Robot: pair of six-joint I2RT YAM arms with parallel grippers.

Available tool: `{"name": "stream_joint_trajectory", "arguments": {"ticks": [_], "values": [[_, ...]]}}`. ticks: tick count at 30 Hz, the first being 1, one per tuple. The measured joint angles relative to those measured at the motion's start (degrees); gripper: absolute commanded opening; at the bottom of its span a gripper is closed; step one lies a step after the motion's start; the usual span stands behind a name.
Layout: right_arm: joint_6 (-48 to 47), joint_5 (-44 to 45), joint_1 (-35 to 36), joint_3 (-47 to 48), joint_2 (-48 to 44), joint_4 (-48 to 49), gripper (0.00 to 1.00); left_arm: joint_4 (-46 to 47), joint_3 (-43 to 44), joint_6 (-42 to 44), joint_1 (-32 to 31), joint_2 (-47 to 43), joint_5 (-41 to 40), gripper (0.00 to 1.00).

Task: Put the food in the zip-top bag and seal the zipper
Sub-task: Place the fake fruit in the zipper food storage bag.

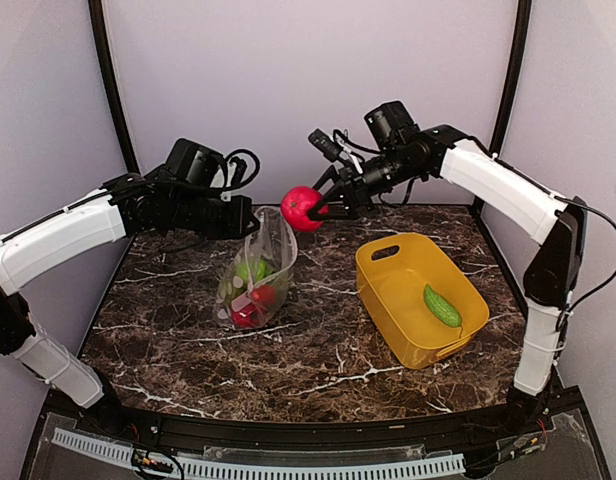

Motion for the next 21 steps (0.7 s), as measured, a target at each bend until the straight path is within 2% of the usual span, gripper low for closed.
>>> {"name": "stream_joint_trajectory", "arguments": {"ticks": [7,13,17,21], "values": [[6.08,-1.84,1.86,3.43,8.92,3.74,0.59,-0.02,0.0,0.0,0.0,-0.07,0.02,0.01],[9.7,-1.22,2.75,4.31,12.17,4.63,0.6,-0.07,0.0,-0.02,0.0,-0.87,-0.02,0.01],[10.84,2.45,4.35,4.9,12.44,5.35,0.66,-0.04,0.0,-0.09,0.0,-1.09,-0.17,0.01],[10.58,10.34,7.45,6.29,12.63,4.48,0.74,0.02,0.0,-0.24,0.17,-1.09,-0.72,0.01]]}}
